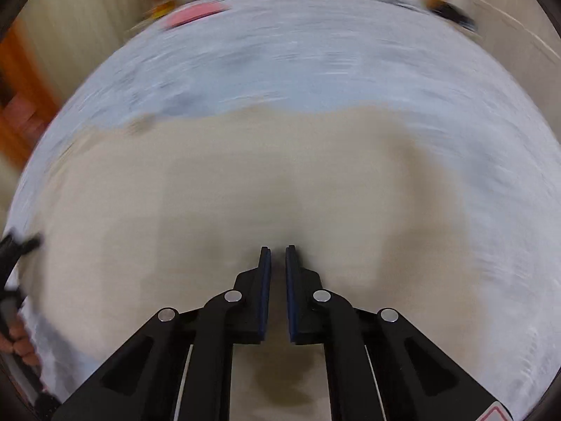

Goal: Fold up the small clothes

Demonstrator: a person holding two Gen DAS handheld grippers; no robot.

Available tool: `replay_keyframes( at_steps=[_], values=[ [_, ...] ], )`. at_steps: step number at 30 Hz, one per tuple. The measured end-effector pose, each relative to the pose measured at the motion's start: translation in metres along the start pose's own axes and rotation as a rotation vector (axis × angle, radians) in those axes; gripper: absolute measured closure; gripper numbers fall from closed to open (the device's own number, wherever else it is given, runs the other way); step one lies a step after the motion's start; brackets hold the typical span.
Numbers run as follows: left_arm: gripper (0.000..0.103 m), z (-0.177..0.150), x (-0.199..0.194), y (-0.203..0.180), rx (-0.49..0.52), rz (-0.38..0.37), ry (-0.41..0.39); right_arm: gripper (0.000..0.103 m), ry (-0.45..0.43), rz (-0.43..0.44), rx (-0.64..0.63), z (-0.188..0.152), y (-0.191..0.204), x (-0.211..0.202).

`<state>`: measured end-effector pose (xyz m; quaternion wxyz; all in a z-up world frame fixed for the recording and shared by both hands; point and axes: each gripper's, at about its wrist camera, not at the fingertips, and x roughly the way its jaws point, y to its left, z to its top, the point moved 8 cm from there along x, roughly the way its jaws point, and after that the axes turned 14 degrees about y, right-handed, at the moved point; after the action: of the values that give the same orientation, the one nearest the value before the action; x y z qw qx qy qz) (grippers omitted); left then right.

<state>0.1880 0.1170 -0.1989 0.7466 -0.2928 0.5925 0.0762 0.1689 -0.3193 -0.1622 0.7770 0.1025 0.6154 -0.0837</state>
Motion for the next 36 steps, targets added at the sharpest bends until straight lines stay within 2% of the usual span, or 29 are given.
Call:
replay_keyframes(
  at_steps=[1,2,3,4,5,6,7,8,9,10,11,12,13,16,18,19,20,21,22,24,25,28,29,31,33,34,36],
  values=[
    [0.018,0.001,0.0,0.0,0.013,0.005,0.002,0.092,-0.003,-0.056,0.119,-0.001,-0.045,-0.009],
    [0.017,0.001,0.001,-0.001,0.026,0.014,0.003,0.089,-0.01,-0.056,0.189,-0.005,-0.067,-0.016],
    [0.017,-0.002,0.002,-0.002,0.035,0.025,0.002,0.089,-0.033,0.025,0.256,-0.011,-0.083,-0.029],
    [0.017,-0.002,0.003,-0.004,0.046,0.038,0.0,0.089,-0.04,0.089,0.267,-0.015,-0.083,-0.035],
    [0.015,-0.003,0.004,-0.006,0.056,0.048,-0.001,0.089,-0.019,0.173,0.218,-0.022,-0.069,-0.037],
    [0.014,-0.002,0.004,-0.006,0.064,0.053,-0.001,0.09,0.022,0.201,0.122,-0.032,-0.051,-0.034],
    [0.013,-0.002,0.005,-0.006,0.073,0.057,-0.001,0.09,0.062,0.166,0.032,-0.044,-0.04,-0.027],
    [0.013,-0.002,0.005,-0.008,0.08,0.054,-0.001,0.089,0.077,0.115,0.002,-0.053,-0.042,-0.022],
    [0.012,-0.002,0.005,-0.008,0.085,0.05,-0.001,0.089,0.088,0.066,0.008,-0.063,-0.054,-0.018],
    [0.012,0.001,0.007,-0.008,0.092,0.046,0.002,0.09,0.093,0.066,0.055,-0.075,-0.074,-0.019],
    [0.011,0.001,0.007,-0.009,0.103,0.043,0.006,0.089,0.079,0.112,0.103,-0.082,-0.089,-0.025],
    [0.01,0.001,0.008,-0.01,0.112,0.044,0.009,0.081,0.066,0.153,0.141,-0.088,-0.101,-0.031],
    [0.009,0.0,0.009,-0.011,0.121,0.05,0.01,0.067,0.059,0.156,0.177,-0.096,-0.112,-0.036],
    [0.007,-0.002,0.01,-0.013,0.128,0.069,0.008,0.048,0.101,0.16,0.116,-0.107,-0.11,-0.031],
    [0.005,-0.002,0.01,-0.014,0.13,0.081,0.003,0.048,0.124,0.186,0.105,-0.112,-0.094,-0.018],
    [0.005,-0.002,0.01,-0.014,0.132,0.082,0.002,0.052,0.129,0.23,0.111,-0.111,-0.088,-0.011],
    [0.005,-0.003,0.01,-0.014,0.137,0.082,0.0,0.063,0.139,0.273,0.13,-0.11,-0.085,-0.003],
    [0.005,-0.003,0.01,-0.014,0.144,0.082,0.0,0.084,0.151,0.293,0.132,-0.109,-0.082,0.001],
    [0.005,-0.003,0.01,-0.014,0.15,0.079,0.002,0.087,0.147,0.287,0.13,-0.108,-0.083,-0.001],
    [0.005,-0.004,0.01,-0.014,0.168,0.07,0.006,0.089,0.074,0.232,0.118,-0.106,-0.091,-0.025],
    [0.005,-0.004,0.01,-0.015,0.176,0.069,0.007,0.089,0.067,0.224,0.123,-0.107,-0.095,-0.028],
    [0.005,-0.005,0.012,-0.017,0.199,0.083,0.005,0.089,0.175,0.188,0.16,-0.119,-0.113,0.006],
    [0.005,-0.006,0.012,-0.017,0.201,0.085,0.004,0.089,0.168,0.177,0.15,-0.118,-0.112,0.004],
    [0.005,-0.005,0.011,-0.017,0.198,0.076,0.01,0.077,0.166,0.166,0.158,-0.112,-0.107,-0.011],
    [0.005,-0.005,0.011,-0.017,0.198,0.069,0.015,0.074,0.081,0.117,0.193,-0.096,-0.101,-0.047],
    [0.005,-0.005,0.011,-0.017,0.203,0.071,0.016,0.07,0.008,0.073,0.189,-0.084,-0.095,-0.068],
    [0.005,-0.005,0.011,-0.018,0.211,0.08,0.015,0.07,-0.092,0.085,0.152,-0.061,-0.071,-0.098]
  ],
)
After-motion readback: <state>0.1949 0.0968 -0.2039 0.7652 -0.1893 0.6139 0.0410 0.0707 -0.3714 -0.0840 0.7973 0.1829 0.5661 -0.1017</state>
